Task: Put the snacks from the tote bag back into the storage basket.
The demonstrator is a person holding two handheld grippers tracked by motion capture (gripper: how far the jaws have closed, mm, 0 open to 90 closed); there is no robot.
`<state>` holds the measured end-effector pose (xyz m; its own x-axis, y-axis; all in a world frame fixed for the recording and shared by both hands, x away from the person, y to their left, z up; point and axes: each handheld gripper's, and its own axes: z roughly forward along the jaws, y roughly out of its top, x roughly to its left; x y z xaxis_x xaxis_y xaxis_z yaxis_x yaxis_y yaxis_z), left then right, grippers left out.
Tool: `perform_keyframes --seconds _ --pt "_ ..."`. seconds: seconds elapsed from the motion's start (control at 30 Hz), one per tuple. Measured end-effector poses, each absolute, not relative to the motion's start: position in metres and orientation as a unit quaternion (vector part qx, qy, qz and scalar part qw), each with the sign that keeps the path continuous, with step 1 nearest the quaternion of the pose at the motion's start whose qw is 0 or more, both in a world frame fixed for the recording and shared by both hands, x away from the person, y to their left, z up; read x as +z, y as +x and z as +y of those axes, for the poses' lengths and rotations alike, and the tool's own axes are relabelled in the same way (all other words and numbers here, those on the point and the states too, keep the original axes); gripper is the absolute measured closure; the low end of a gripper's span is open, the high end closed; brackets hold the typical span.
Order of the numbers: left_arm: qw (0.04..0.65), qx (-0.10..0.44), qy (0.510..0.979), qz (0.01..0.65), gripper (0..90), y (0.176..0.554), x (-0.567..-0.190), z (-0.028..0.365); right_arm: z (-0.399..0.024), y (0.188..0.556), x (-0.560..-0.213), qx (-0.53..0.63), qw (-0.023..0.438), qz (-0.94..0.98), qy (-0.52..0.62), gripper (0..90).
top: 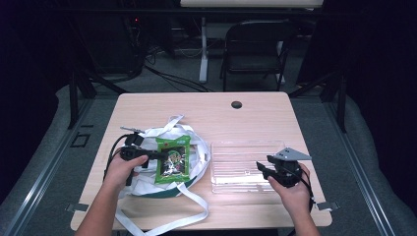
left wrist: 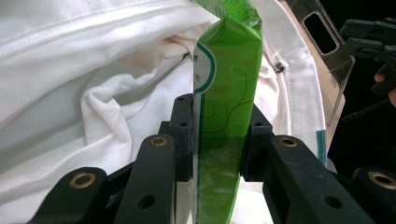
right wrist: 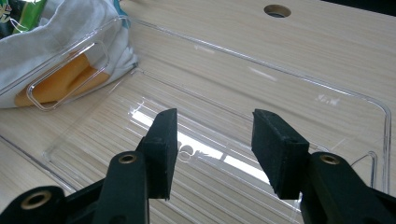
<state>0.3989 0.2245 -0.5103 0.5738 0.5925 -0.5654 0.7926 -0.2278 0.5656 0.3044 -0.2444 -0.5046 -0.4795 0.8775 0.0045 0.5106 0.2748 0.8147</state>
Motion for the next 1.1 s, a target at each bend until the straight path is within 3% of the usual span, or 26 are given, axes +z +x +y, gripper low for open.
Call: perform_keyframes --seconds 1.1 --pt "0.484 -0.046 0.760 0.431 71.9 0.389 -0.482 0.233 -0.244 0.304 -0.504 0.396 0.232 0.765 0.452 51.1"
